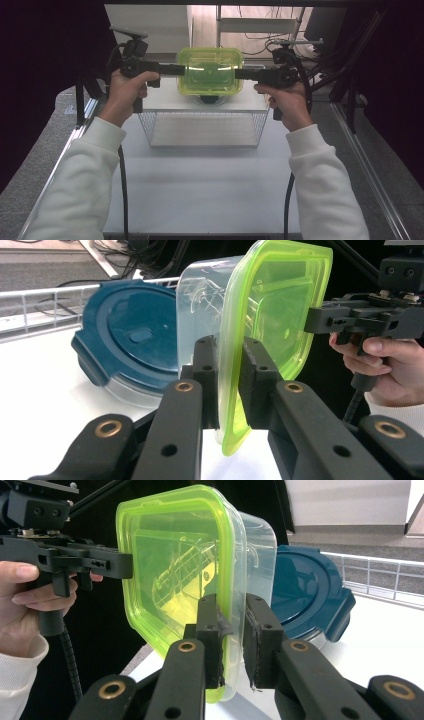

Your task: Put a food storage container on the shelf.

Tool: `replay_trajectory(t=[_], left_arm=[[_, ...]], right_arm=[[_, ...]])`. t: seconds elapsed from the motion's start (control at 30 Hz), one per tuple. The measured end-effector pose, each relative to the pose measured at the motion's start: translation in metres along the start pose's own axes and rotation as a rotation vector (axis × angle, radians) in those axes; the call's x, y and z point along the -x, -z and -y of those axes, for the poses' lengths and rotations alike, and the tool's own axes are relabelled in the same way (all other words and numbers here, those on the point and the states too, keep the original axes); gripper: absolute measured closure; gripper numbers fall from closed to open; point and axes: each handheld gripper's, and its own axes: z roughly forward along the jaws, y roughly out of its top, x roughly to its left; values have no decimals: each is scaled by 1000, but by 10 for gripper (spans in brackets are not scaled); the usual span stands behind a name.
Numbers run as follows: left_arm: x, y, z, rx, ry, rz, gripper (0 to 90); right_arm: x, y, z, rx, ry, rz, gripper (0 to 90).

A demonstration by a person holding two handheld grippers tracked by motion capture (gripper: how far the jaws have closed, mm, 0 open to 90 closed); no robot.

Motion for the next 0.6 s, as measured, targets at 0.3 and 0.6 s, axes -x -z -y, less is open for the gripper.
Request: replay_trajectory(t=[0.3,0.6], left_arm=[[-21,-13,-7,-23,58,-3,797],[-42,-27,-12,-15,146,15,793]], right_arm=[[15,-16,-9,-35,-50,9,783],[38,-33,-14,-77,-153,3,777]])
